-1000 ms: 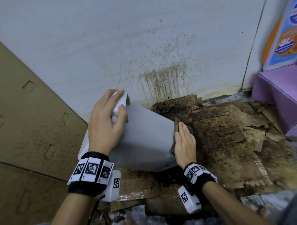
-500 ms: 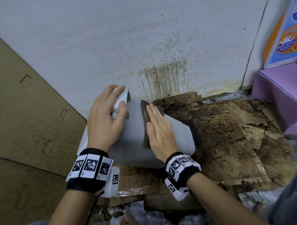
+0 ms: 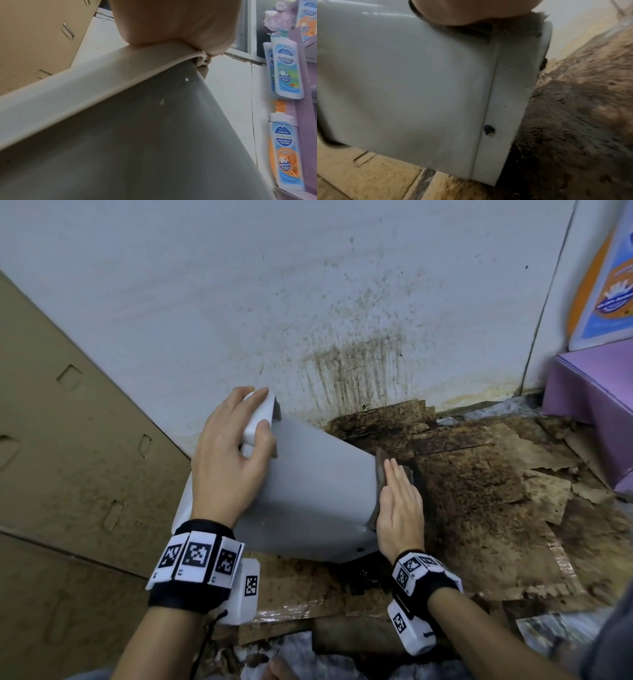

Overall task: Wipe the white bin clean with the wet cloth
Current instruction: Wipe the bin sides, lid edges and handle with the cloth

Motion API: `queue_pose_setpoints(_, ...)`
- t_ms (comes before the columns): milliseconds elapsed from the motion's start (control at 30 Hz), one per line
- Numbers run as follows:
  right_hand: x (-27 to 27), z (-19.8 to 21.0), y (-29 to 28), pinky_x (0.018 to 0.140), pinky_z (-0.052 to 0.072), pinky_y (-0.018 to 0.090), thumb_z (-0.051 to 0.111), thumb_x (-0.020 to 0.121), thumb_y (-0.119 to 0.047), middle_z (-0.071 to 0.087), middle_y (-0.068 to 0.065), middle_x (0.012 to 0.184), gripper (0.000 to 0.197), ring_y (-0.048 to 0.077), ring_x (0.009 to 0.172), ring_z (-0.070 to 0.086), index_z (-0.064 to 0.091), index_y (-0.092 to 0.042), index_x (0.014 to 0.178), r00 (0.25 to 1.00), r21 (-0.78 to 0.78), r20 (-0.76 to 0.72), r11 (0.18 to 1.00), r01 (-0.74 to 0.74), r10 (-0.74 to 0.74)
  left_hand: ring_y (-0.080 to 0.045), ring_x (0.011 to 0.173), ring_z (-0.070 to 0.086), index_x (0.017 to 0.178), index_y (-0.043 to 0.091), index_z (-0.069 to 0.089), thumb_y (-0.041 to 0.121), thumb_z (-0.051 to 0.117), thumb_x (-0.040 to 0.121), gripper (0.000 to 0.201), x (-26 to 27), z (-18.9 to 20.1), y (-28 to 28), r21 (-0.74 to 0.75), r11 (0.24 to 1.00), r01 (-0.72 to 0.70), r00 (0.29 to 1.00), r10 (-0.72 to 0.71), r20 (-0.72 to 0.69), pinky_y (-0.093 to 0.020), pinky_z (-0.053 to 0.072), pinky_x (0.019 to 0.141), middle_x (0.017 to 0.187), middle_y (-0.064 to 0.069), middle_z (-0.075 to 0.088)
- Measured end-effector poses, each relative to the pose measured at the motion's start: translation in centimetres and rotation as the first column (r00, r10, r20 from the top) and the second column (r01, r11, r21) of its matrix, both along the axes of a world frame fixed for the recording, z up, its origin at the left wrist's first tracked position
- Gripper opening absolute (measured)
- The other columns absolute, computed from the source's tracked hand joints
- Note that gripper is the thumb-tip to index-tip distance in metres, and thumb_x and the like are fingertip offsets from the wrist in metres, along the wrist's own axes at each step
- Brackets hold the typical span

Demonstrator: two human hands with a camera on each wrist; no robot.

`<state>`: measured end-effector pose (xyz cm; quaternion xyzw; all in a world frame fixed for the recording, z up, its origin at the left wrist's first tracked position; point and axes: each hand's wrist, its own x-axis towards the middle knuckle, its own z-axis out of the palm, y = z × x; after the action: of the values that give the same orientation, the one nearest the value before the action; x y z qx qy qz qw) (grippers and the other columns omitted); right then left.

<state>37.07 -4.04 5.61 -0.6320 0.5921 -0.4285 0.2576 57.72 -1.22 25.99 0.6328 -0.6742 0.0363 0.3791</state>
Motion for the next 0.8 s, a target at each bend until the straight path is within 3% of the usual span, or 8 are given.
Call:
queue_pose_setpoints(100, 1.2, 0.9, 0.2, 0.123, 0.018, 0.039, 0.009, 0.1, -0.04, 0.031, 0.001, 0.163, 0.068, 0.015, 0.152, 0.027, 0.033, -0.012, 0.156, 0.999, -0.014, -0.025, 0.999, 0.043, -0.043, -0.01, 0.137, 0.048, 0.14, 0.029, 0.059, 0.039, 0.039, 0.097, 0.049, 0.1, 0.0, 0.1, 0.012, 1.0, -0.022, 0.999, 0.022, -0.027, -0.039, 0.043, 0.108, 0.148, 0.014, 0.052)
queue_pose_setpoints(200, 3.2, 3.1, 0.4, 0.125, 0.014, 0.037, 0.008, 0.098, -0.041, 0.029, 0.002, 0.164, 0.07, 0.016, 0.153, 0.024, 0.031, -0.011, 0.157, 1.0, -0.031, -0.013, 0.999, 0.015, -0.015, -0.009, 0.135, 0.049, 0.14, 0.028, 0.059, 0.037, 0.04, 0.097, 0.048, -0.1, 0.0, 0.1, 0.004, 1.0, -0.019, 0.999, 0.019, -0.029, -0.034, 0.042, 0.107, 0.147, 0.014, 0.053)
queue_pose_setpoints(300, 5.6, 6.4, 0.7, 0.125, 0.008, 0.032, 0.007, 0.098, -0.042, 0.023, 0.001, 0.166, 0.07, 0.013, 0.154, 0.017, 0.026, -0.013, 0.159, 0.997, -0.071, -0.033, 0.995, -0.074, 0.072, -0.008, 0.133, 0.049, 0.139, 0.027, 0.06, 0.035, 0.041, 0.096, 0.047, -0.4, 0.1, 0.1, -0.001, 1.0, -0.01, 1.0, 0.01, -0.028, -0.029, 0.041, 0.104, 0.145, 0.014, 0.054)
queue_pose_setpoints(467, 8.6, 11.8, 0.6, 0.126, 0.003, 0.029, 0.009, 0.098, -0.038, 0.016, 0.001, 0.168, 0.068, 0.011, 0.156, 0.008, 0.019, -0.014, 0.16, 0.96, -0.162, -0.052, 0.947, -0.279, 0.274, -0.008, 0.134, 0.05, 0.139, 0.026, 0.061, 0.035, 0.042, 0.096, 0.047, -0.4, 0.0, 0.3, -0.009, 1.0, 0.0, 0.999, 0.0, -0.043, -0.034, 0.044, 0.107, 0.145, 0.013, 0.055)
queue_pose_setpoints(667, 8.1, 12.2, -1.0, 0.126, 0.0, 0.029, 0.011, 0.102, -0.037, 0.007, -0.002, 0.17, 0.062, 0.008, 0.155, 0.001, 0.008, -0.02, 0.162, 0.9, -0.091, -0.058, 0.895, -0.436, 0.432, -0.006, 0.135, 0.049, 0.139, 0.026, 0.061, 0.035, 0.044, 0.097, 0.047, 0.1, 0.0, 0.1, 0.003, 1.0, 0.003, 0.998, -0.003, -0.056, -0.036, 0.044, 0.108, 0.146, 0.013, 0.054)
queue_pose_setpoints(800, 6.6, 10.9, -2.1, 0.126, 0.004, 0.031, 0.01, 0.101, -0.043, 0.013, -0.004, 0.169, 0.065, 0.006, 0.155, 0.006, 0.012, -0.019, 0.162, 0.909, -0.035, -0.022, 0.909, -0.416, 0.415, -0.005, 0.132, 0.049, 0.139, 0.026, 0.06, 0.034, 0.043, 0.098, 0.046, -0.3, 0.1, 0.0, 0.008, 1.0, 0.013, 1.0, -0.013, -0.021, -0.026, 0.042, 0.101, 0.144, 0.015, 0.054)
